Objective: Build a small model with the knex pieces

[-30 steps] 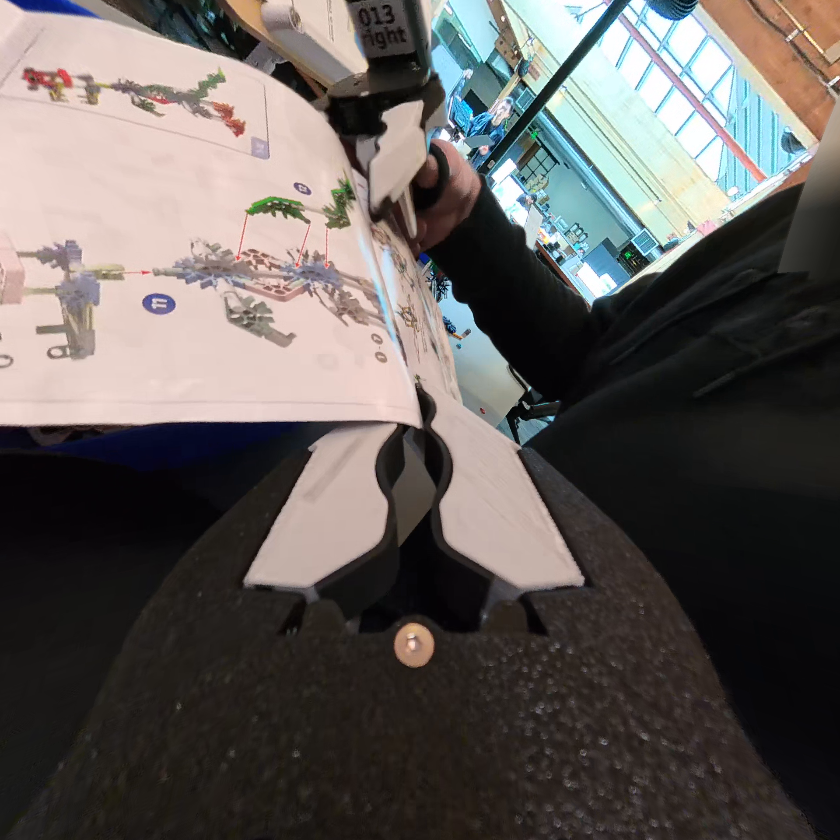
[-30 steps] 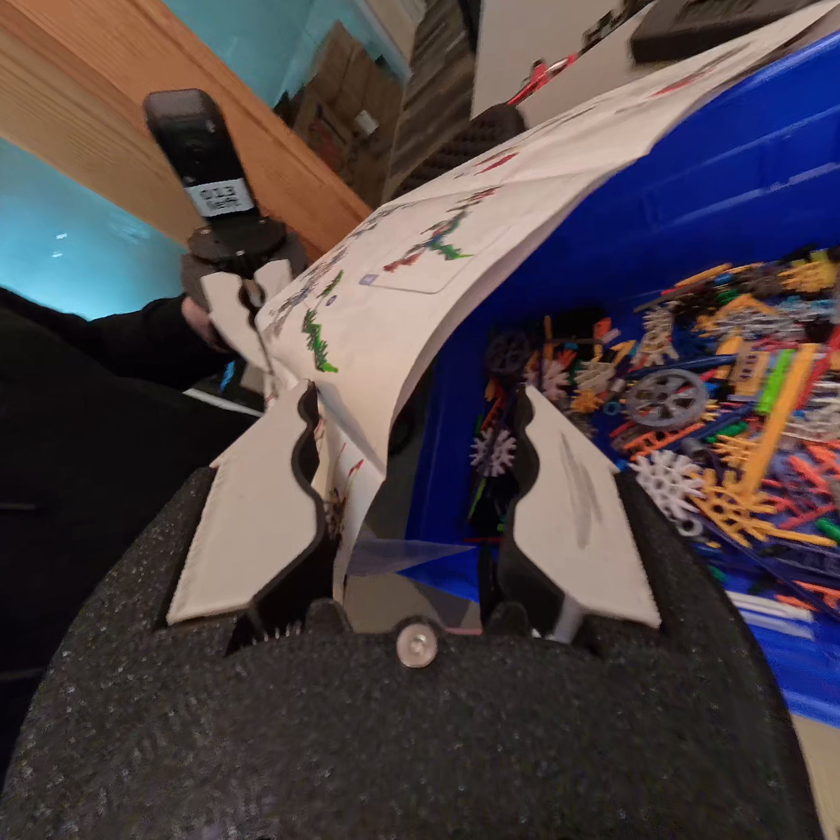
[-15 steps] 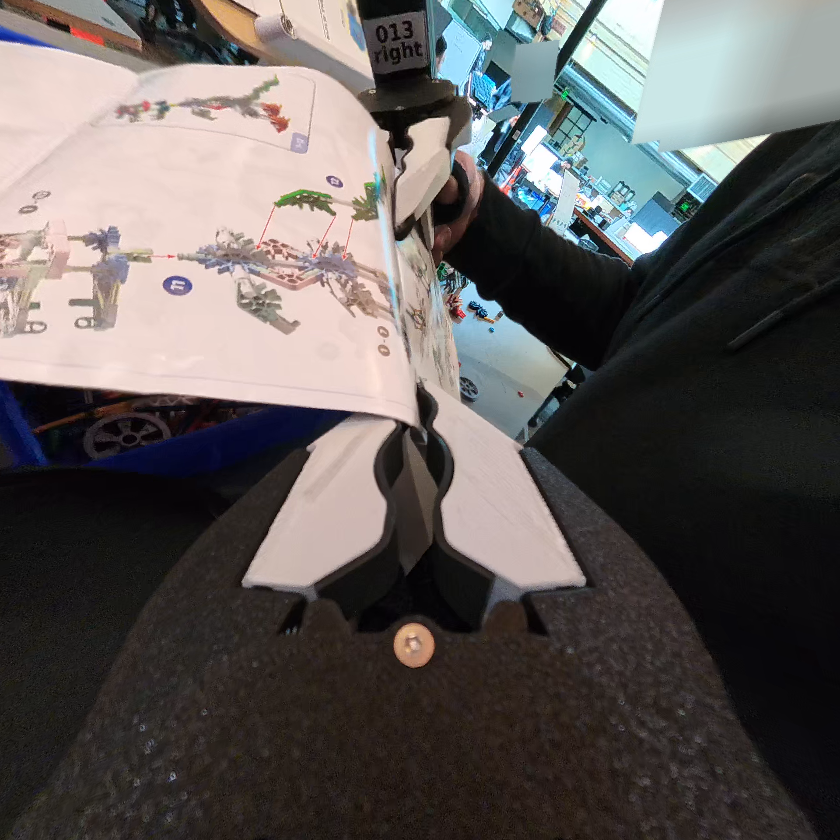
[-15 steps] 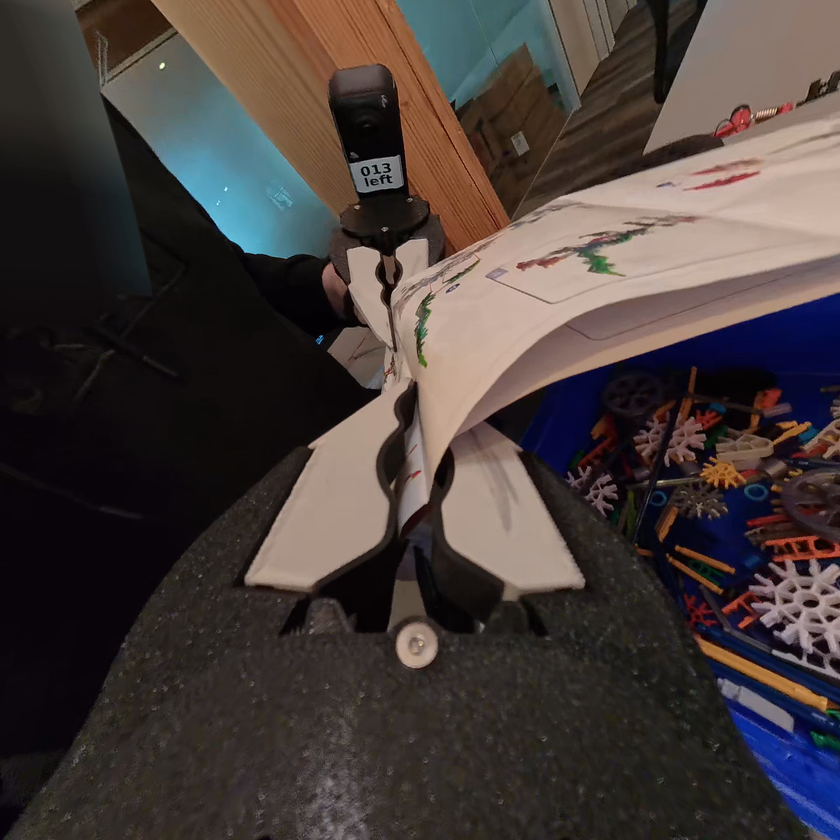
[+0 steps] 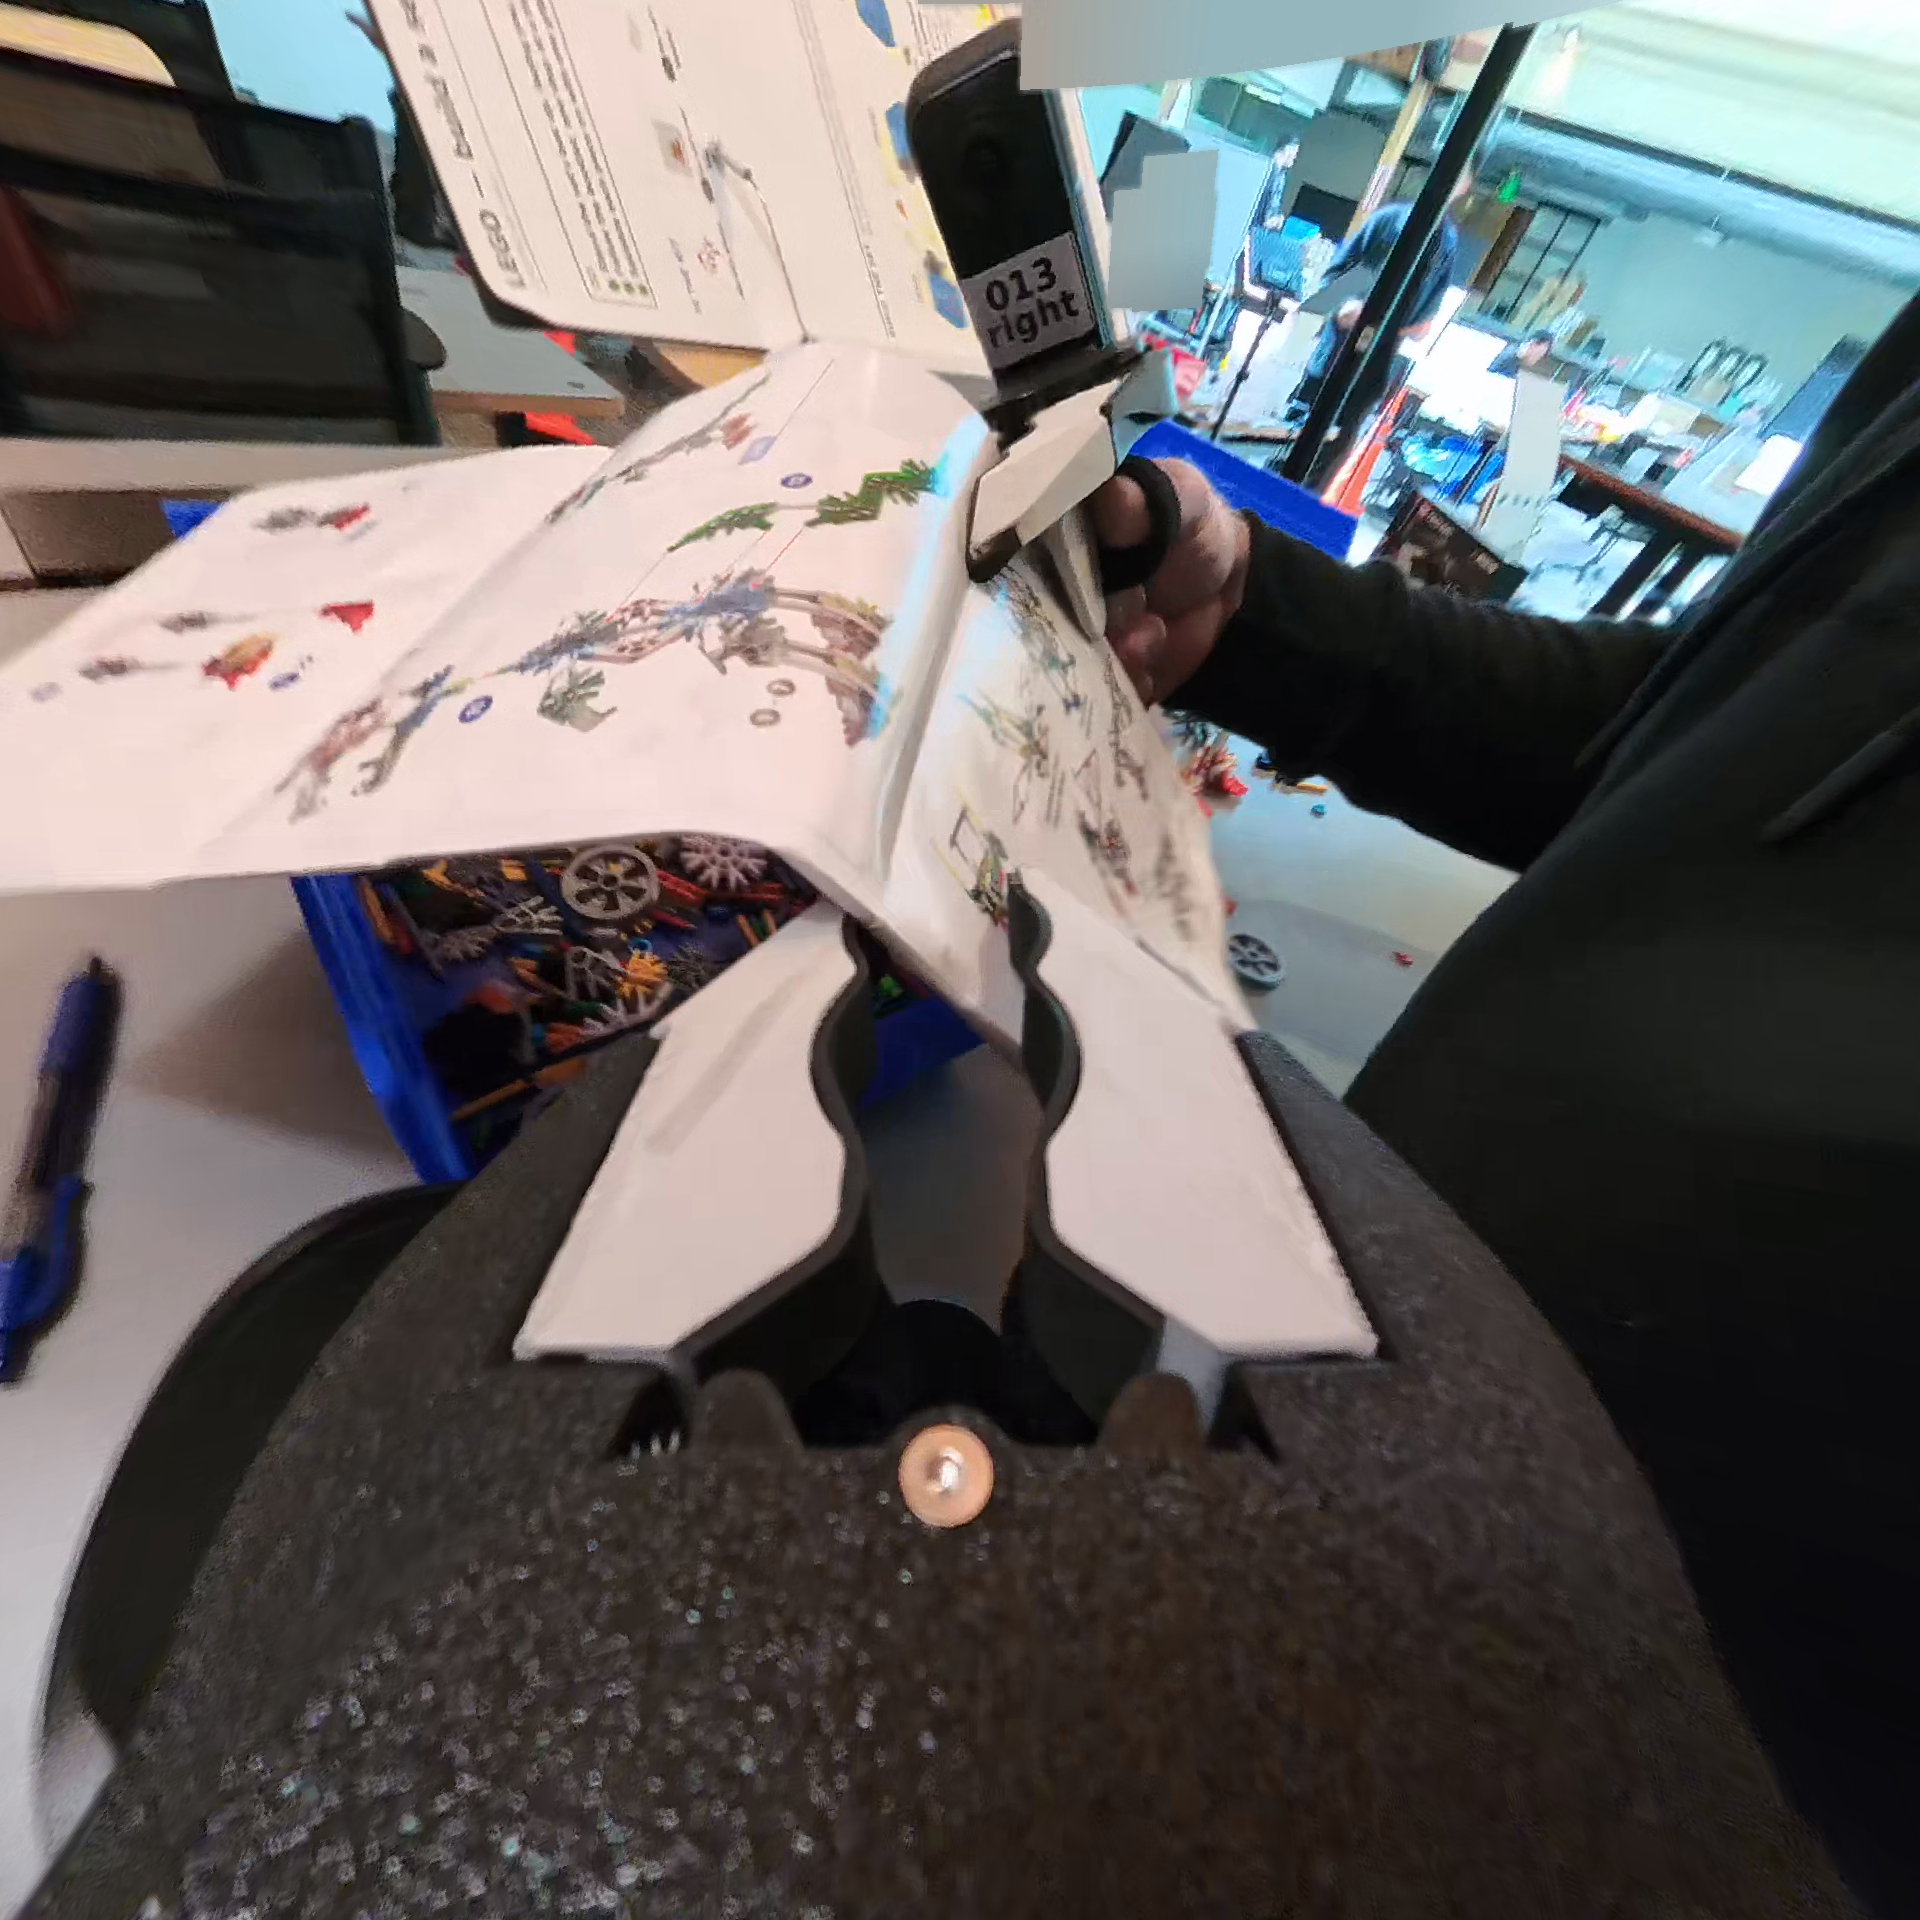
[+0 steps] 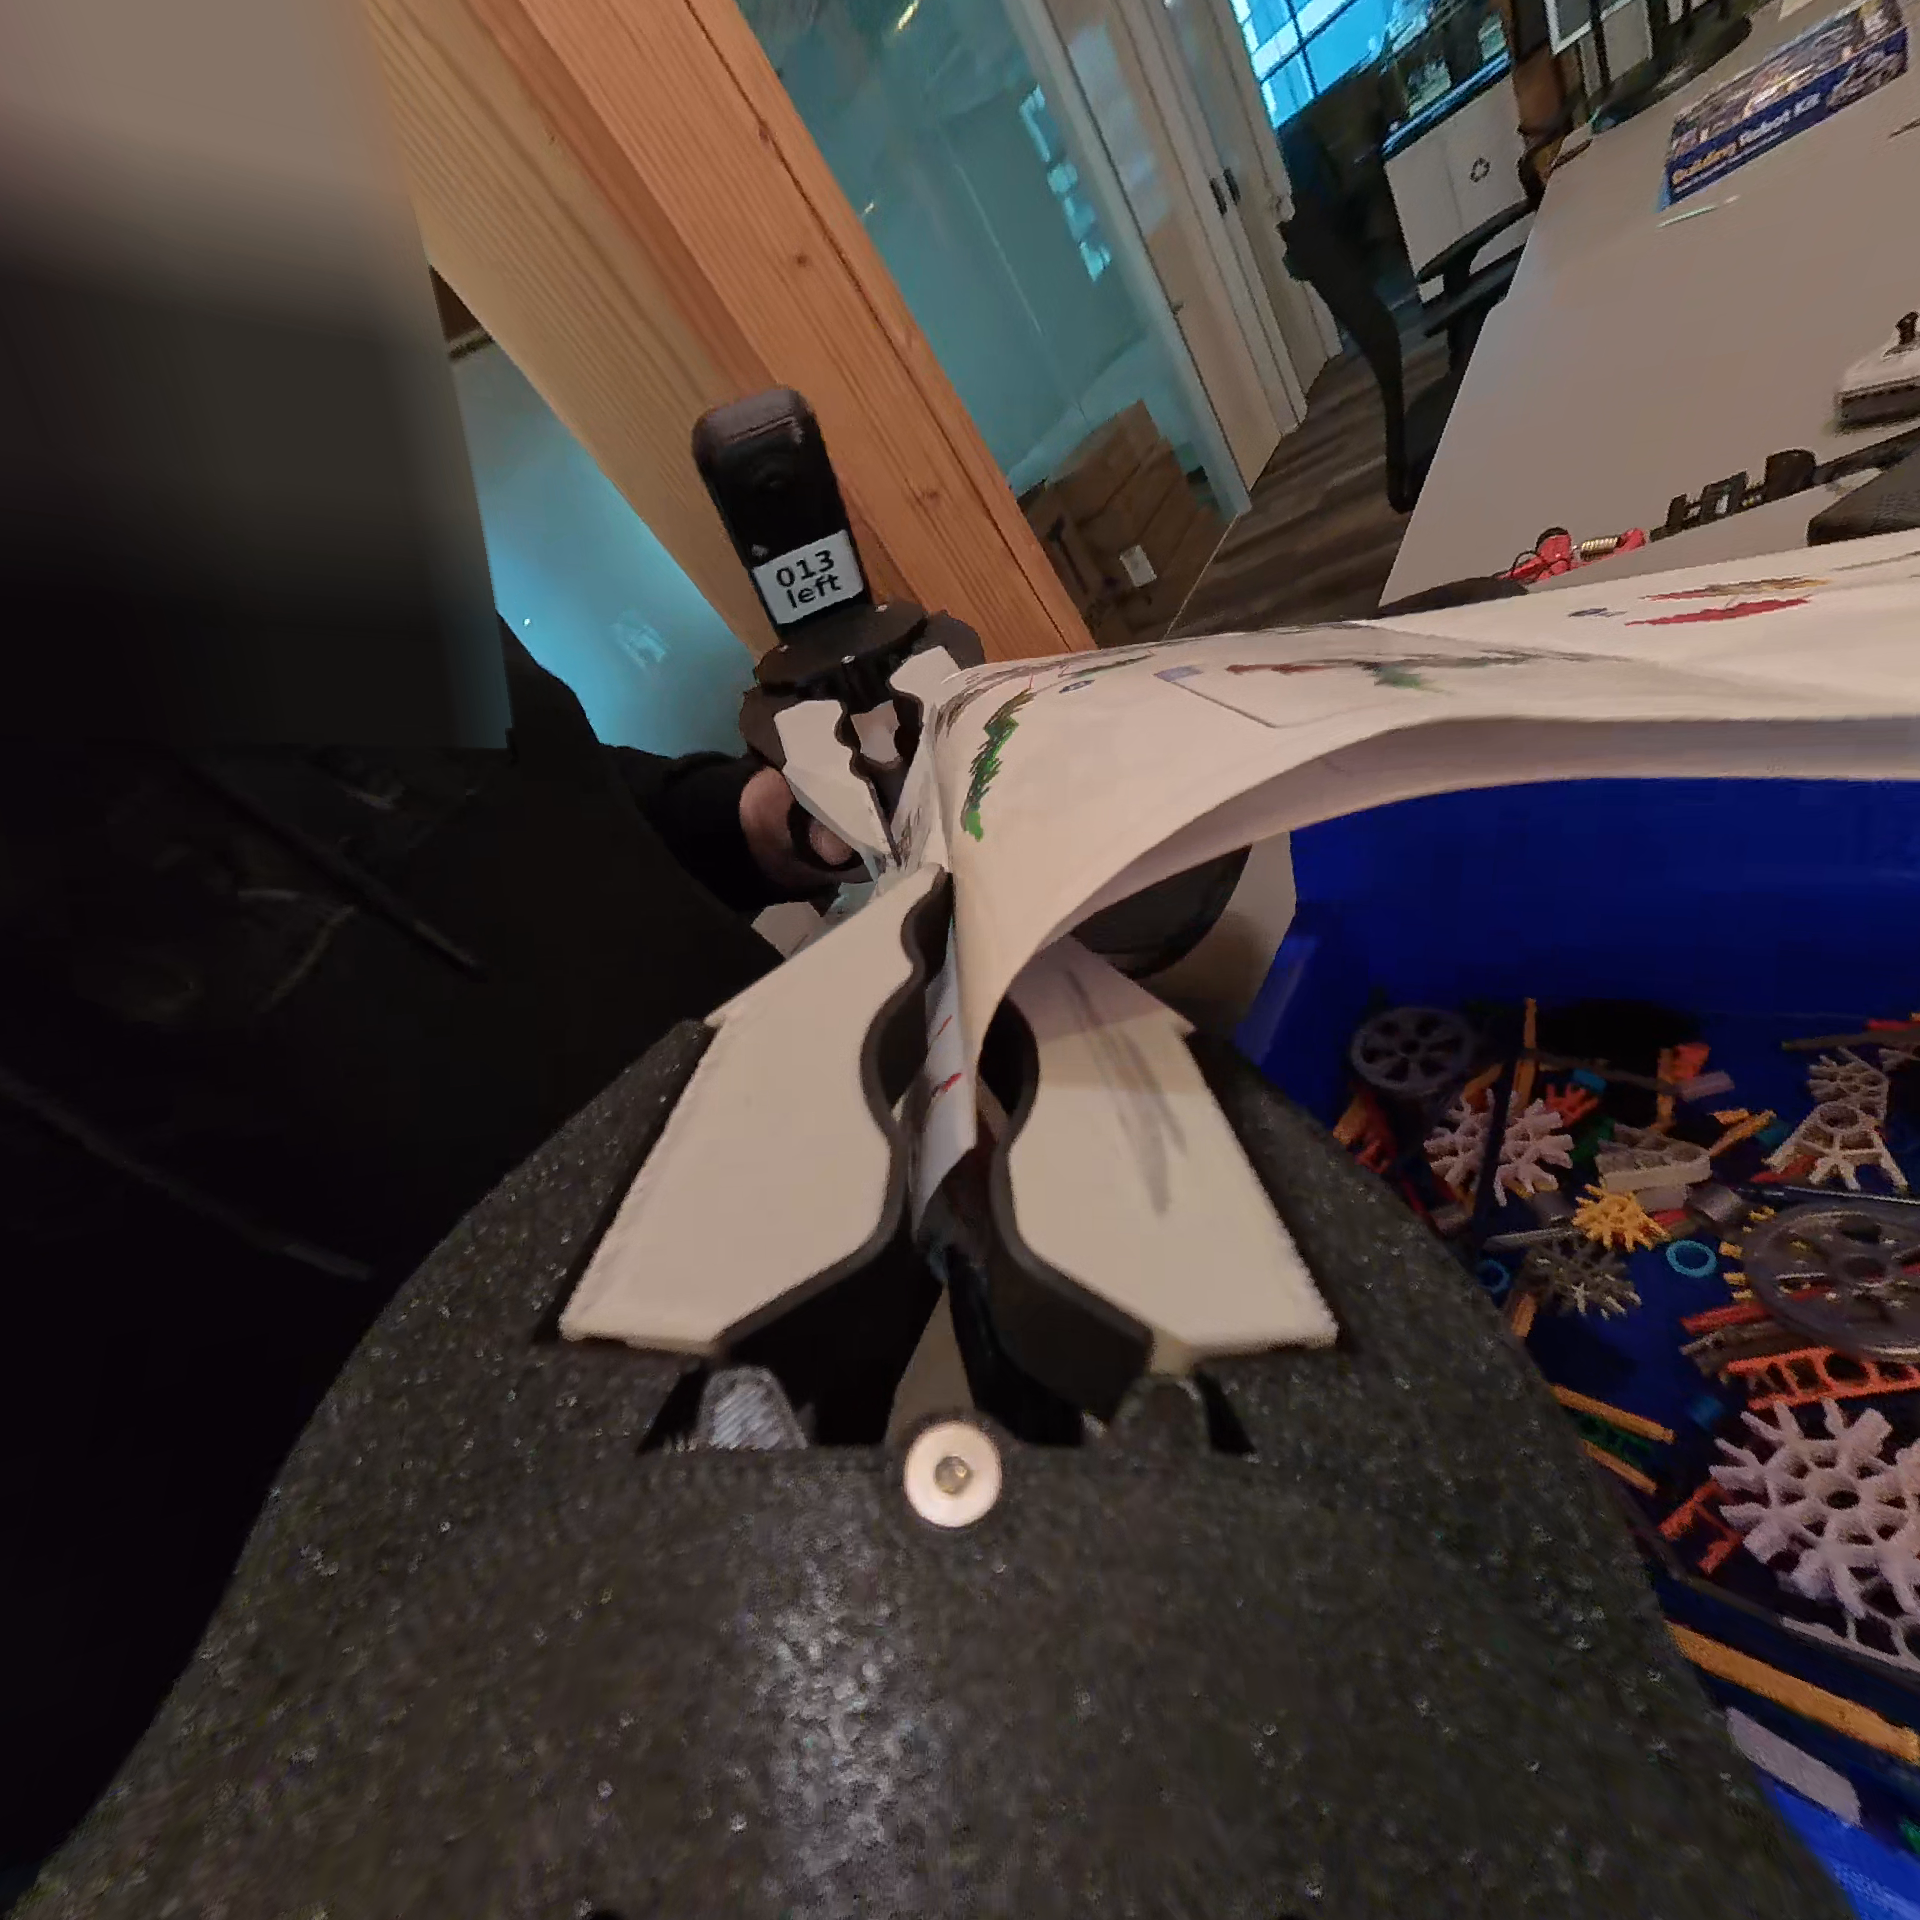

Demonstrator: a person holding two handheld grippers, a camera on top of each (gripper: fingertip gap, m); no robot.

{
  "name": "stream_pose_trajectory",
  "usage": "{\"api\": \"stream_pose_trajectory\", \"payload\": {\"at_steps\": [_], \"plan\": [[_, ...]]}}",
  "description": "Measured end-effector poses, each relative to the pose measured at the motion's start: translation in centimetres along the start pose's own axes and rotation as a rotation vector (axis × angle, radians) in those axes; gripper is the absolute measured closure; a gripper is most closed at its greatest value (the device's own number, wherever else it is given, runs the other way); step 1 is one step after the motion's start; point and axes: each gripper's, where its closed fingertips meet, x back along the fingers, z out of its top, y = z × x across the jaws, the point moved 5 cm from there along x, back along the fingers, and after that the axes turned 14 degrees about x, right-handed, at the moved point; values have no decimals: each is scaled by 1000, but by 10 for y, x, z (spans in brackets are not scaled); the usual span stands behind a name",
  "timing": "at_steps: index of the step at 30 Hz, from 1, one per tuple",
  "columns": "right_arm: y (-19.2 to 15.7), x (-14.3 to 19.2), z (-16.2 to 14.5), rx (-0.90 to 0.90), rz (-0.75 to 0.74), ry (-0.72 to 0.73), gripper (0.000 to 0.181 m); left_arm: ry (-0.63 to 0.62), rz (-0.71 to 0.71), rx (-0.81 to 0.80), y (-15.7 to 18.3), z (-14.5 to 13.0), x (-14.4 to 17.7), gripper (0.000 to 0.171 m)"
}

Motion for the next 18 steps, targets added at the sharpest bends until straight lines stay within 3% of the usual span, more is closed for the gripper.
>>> {"api": "stream_pose_trajectory", "payload": {"at_steps": [5,7,10,12,15,18], "plan": [[2,2,6,-21,-61,-7,177,-25,24,-89,2,11,-2,171],[7,11,5,33,-189,-83,150,-30,-13,-29,3,14,-3,171],[6,39,17,195,-427,-210,125,-22,-69,87,2,21,-3,171],[-10,52,40,385,-526,-251,122,-18,-114,142,2,27,-3,171],[-42,30,68,648,-498,-338,122,-31,-182,148,8,36,-5,171],[-47,-12,65,797,-407,-528,119,-80,-221,85,18,41,-14,171]]}}
